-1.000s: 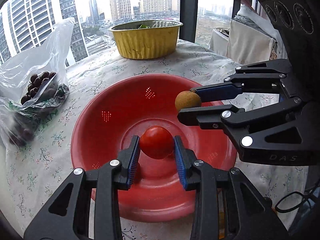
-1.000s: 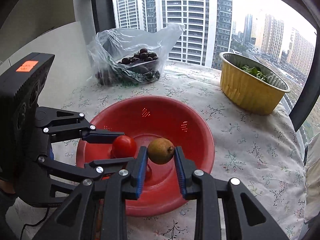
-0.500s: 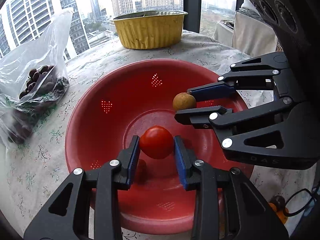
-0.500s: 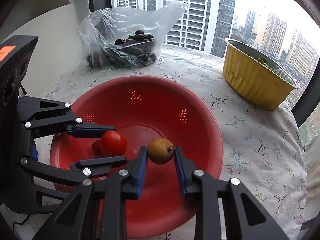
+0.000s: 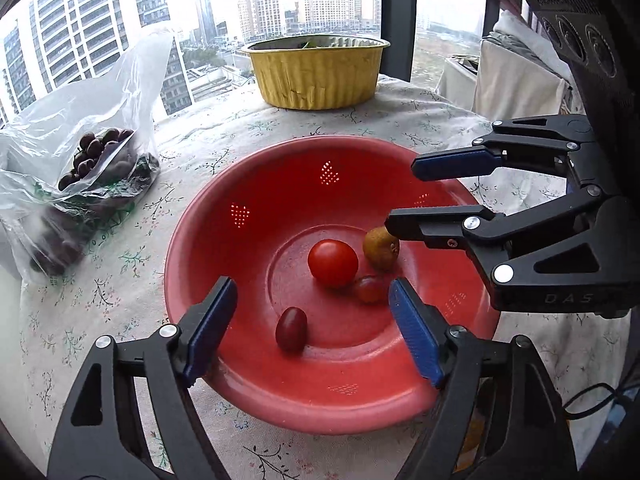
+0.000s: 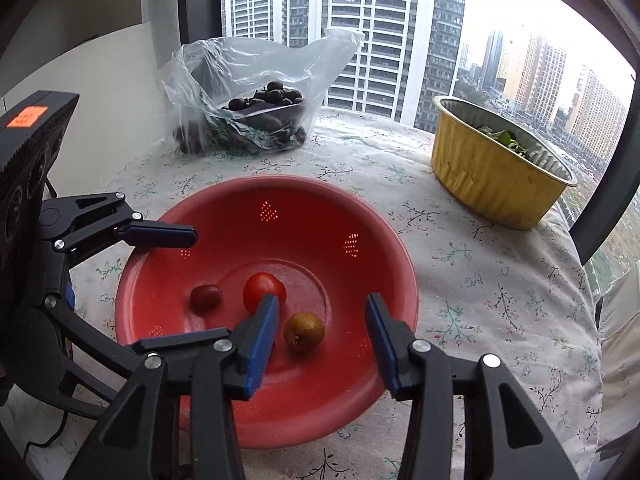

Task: Organize fruits
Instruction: 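Lower both fruits into the red colander and open both grippers, then move both grippers back to the fruit pile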

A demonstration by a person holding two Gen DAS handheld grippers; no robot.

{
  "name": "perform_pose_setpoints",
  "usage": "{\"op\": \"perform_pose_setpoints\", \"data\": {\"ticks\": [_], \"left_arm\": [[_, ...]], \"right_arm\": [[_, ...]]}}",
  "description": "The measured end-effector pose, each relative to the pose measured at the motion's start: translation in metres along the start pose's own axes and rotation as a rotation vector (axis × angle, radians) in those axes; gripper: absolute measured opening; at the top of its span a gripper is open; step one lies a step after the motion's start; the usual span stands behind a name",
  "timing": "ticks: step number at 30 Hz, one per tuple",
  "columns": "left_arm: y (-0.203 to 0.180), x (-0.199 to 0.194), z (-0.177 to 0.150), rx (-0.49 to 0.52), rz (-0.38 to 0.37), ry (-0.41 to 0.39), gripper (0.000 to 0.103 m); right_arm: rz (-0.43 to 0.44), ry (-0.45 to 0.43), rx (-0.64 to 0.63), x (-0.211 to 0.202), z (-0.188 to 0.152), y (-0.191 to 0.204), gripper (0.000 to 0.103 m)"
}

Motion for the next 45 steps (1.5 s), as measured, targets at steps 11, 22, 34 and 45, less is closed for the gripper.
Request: {"op": "perform_pose_setpoints", "data": {"ticks": [11,22,34,45], "left_arm": [[-0.024,-0.11,-0.021,-0.007,-0.025,-0.179,0.102],[-0.08,-0.158,-0.127,0.061,-0.039,-0.13,0.103],[-0.119,-0.132,-0.195,0.118,-0.081,0.011,0.103],[-0.117,-0.121,-0.184,0.088,-0.114,0.018,0.102]], "right_arm": [[0.075,-0.186,0.063,-0.102,-0.031,0.007,0.071],[0.145,-0.213,0.082,-0.157,-0.134,0.052,0.072],[0.214,-0.154,0.126,-0.148,-0.189,0.103,0.07],[0.175,-0.119,0.145,-0.136,-0.193,0.114,0.064]]}}
Point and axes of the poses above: each gripper's, at about its wrist camera, not at the fingertips, and x roughly the way its jaws point, y to its left, z to its top, the point moved 10 cm from there along x, roughly the way its jaws point, and after that the axes turned 1 degree about z, right-handed, at the moved point
